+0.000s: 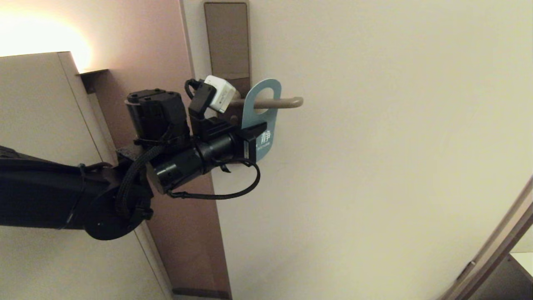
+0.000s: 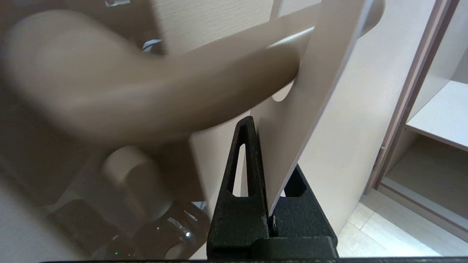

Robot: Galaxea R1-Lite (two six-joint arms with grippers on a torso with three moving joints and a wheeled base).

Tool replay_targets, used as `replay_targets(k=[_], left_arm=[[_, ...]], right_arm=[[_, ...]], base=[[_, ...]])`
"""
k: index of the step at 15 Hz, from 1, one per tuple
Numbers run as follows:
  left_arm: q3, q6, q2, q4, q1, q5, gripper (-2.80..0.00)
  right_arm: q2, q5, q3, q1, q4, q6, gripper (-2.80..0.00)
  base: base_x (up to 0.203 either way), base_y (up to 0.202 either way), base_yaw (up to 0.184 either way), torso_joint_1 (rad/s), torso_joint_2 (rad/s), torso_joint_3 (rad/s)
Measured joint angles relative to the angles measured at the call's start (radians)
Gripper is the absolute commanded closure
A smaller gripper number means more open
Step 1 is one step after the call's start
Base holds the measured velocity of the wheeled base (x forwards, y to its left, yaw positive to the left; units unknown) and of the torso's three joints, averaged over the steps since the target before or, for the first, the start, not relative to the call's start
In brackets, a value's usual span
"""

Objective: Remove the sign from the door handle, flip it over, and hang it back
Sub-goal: Take down the sign

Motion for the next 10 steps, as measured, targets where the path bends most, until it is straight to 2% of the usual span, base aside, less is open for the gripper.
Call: replay_targets(k=[10], left_arm=[[-0.110,-0.002,0.085,0.008,-0.024,0.004,0.00]], right_arm=[[0.000,0.000,0.000,0.000,0.000,0.000,0.00]], base=[[0.000,0.000,0.000,0.000,0.00,0.000]])
